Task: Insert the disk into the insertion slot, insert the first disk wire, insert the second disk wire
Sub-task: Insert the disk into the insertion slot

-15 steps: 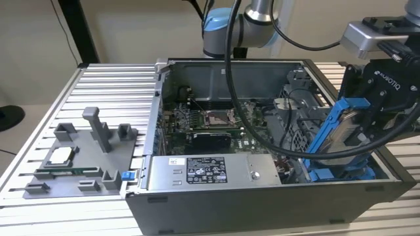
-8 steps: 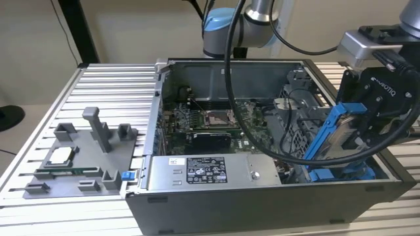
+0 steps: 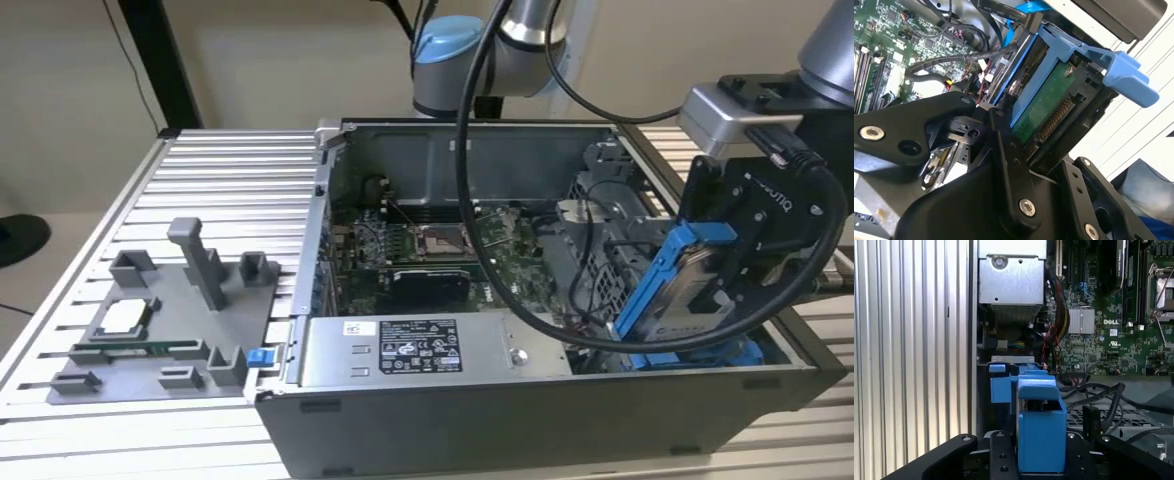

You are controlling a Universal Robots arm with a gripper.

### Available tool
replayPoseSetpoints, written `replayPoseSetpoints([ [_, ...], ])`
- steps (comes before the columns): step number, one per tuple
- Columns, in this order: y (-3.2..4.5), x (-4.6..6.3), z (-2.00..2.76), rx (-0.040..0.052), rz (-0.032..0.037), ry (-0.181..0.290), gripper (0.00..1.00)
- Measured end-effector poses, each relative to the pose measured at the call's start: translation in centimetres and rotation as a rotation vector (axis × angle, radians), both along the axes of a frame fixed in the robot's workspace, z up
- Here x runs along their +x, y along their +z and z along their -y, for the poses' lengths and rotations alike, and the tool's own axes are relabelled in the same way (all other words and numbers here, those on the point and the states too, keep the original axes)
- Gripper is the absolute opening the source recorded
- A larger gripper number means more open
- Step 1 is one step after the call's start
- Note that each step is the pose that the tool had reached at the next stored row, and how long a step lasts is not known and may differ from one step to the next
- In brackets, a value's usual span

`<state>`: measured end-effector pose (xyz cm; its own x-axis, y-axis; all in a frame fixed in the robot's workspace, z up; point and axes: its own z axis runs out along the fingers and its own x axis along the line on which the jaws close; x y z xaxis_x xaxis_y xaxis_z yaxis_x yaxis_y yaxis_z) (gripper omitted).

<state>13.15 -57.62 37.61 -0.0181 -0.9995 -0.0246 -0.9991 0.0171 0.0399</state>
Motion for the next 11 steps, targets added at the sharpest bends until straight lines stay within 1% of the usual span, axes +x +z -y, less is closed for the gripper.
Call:
replayPoseSetpoints([
  [7,-0.01,0.00,0.00,0.0002,0.0001,0.000,0.00],
  [8,-0.01,0.00,0.00,0.0002,0.0001,0.000,1.00],
  [11,-0.01,0.00,0.00,0.0002,0.0001,0.000,1.00],
])
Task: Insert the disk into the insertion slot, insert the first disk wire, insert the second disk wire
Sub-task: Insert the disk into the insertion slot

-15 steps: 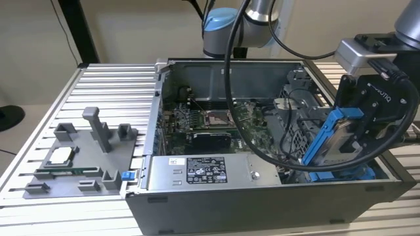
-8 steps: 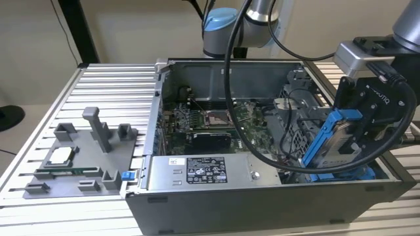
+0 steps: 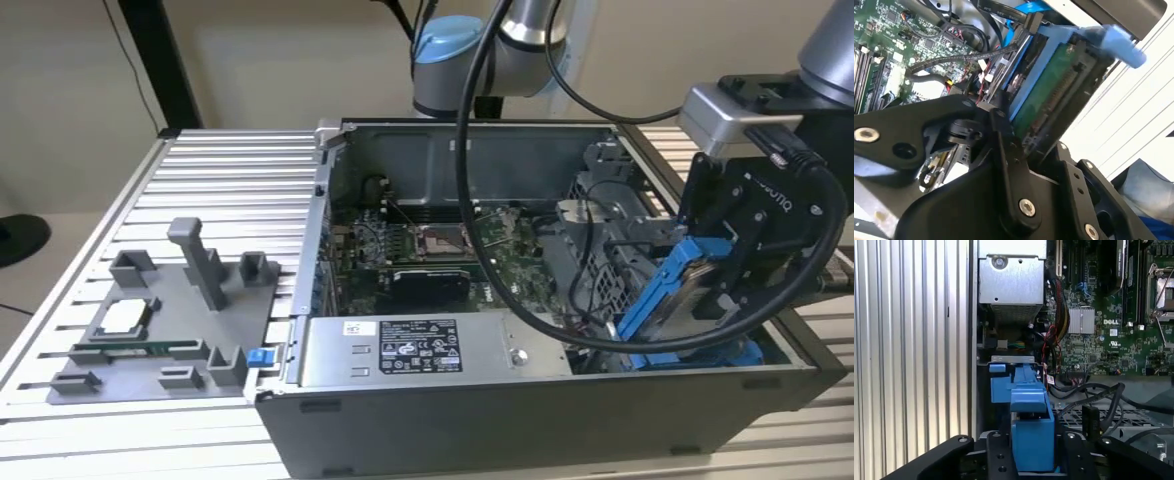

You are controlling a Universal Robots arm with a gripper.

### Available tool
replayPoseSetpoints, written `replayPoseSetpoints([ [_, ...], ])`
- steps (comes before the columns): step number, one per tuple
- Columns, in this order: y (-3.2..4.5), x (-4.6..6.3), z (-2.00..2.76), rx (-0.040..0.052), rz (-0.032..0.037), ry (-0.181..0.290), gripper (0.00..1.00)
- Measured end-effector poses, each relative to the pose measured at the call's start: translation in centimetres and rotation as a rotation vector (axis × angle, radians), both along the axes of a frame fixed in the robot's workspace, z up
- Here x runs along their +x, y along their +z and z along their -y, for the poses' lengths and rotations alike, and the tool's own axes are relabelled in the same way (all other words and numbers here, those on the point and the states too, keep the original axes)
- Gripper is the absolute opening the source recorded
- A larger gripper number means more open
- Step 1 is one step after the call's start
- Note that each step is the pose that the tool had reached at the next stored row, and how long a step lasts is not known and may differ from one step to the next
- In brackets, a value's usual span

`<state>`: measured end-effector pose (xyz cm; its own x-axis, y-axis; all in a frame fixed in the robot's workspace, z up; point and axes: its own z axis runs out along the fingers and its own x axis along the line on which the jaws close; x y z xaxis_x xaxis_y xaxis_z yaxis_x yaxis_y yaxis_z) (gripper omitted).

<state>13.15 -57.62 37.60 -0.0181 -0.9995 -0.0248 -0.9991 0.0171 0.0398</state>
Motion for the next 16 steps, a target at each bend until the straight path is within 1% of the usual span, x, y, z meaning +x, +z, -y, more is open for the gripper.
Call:
replayPoseSetpoints([
  [11,0.00,0.00,0.00,0.0000,0.0001,0.000,1.00],
  [12,-0.01,0.00,0.00,0.0001,0.0001,0.000,0.00],
  [16,0.00,0.00,0.00,0.0000,0.0001,0.000,0.00],
])
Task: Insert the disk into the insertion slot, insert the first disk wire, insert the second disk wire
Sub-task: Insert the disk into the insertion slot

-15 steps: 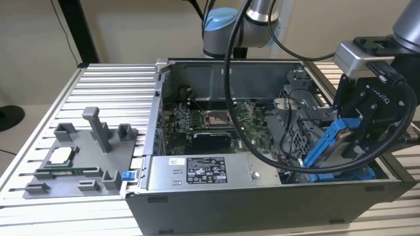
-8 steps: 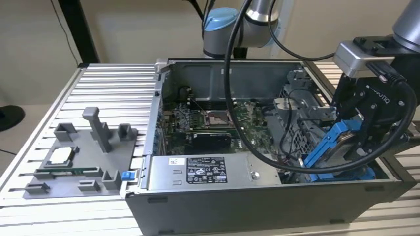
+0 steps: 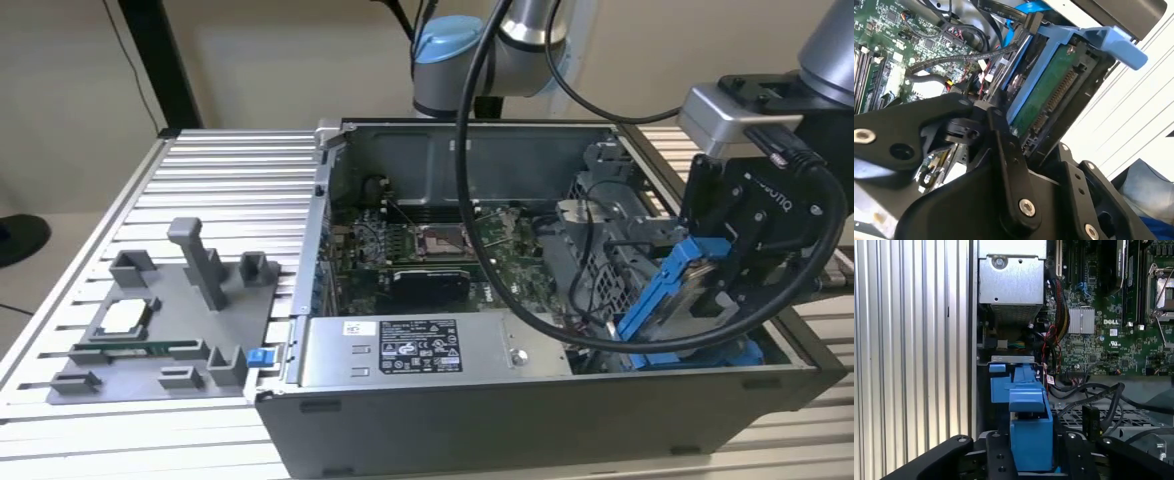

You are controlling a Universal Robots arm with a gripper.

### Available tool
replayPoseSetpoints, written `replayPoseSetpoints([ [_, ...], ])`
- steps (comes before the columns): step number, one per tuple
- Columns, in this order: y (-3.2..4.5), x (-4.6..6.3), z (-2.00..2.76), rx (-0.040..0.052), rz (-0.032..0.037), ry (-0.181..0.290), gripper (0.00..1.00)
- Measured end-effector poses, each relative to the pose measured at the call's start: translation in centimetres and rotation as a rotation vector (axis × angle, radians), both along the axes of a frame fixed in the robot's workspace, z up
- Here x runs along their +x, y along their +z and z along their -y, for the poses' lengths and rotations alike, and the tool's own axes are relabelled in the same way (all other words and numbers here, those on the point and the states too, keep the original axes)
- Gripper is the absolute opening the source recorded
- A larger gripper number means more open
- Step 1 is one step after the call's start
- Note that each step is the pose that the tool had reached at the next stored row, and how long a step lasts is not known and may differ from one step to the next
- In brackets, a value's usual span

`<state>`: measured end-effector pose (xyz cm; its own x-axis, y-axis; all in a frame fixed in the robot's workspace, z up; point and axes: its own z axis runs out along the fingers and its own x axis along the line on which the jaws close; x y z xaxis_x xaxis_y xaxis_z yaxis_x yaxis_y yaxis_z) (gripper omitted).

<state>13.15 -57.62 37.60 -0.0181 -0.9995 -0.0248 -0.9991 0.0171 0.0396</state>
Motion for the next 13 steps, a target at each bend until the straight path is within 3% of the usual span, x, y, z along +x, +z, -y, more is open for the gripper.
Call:
replayPoseSetpoints([
  [7,-0.01,0.00,-0.08,0.0004,0.0004,0.000,0.00],
  [11,0.02,-0.11,-0.27,0.0160,0.0096,0.000,0.00],
  [13,-0.11,-0.22,-0.28,0.0175,0.0119,0.000,0.00],
])
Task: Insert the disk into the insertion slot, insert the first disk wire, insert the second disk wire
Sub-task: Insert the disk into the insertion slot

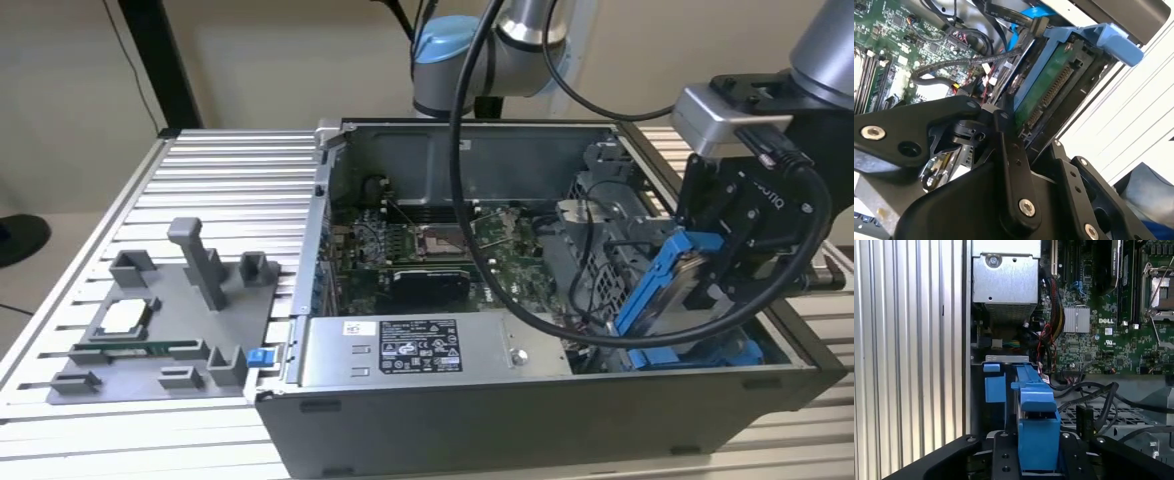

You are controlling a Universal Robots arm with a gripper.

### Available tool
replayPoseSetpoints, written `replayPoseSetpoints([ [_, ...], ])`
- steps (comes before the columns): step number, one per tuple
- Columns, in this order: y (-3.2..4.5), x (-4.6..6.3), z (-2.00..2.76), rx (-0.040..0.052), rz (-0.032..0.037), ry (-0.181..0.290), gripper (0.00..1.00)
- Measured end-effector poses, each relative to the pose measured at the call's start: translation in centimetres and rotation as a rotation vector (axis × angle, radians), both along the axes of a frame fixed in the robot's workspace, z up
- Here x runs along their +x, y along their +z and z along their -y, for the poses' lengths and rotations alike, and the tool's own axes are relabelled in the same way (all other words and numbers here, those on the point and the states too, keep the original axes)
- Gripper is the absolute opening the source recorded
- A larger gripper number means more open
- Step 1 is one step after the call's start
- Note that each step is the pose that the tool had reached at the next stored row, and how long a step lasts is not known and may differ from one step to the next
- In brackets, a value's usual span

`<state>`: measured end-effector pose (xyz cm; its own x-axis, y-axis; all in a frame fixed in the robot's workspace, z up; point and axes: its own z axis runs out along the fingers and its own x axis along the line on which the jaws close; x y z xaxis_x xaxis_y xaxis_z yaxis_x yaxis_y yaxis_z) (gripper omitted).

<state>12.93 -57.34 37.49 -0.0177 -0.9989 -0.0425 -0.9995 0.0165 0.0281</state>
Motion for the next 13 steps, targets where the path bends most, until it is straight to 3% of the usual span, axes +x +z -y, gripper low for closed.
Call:
replayPoseSetpoints([
  [8,-0.34,-0.04,-0.01,0.0013,0.0012,0.000,0.00],
  [9,-0.36,-0.03,-0.01,0.0016,0.0016,0.000,1.00],
  [13,-0.32,-0.04,0.00,0.0002,0.0011,0.000,1.00],
])
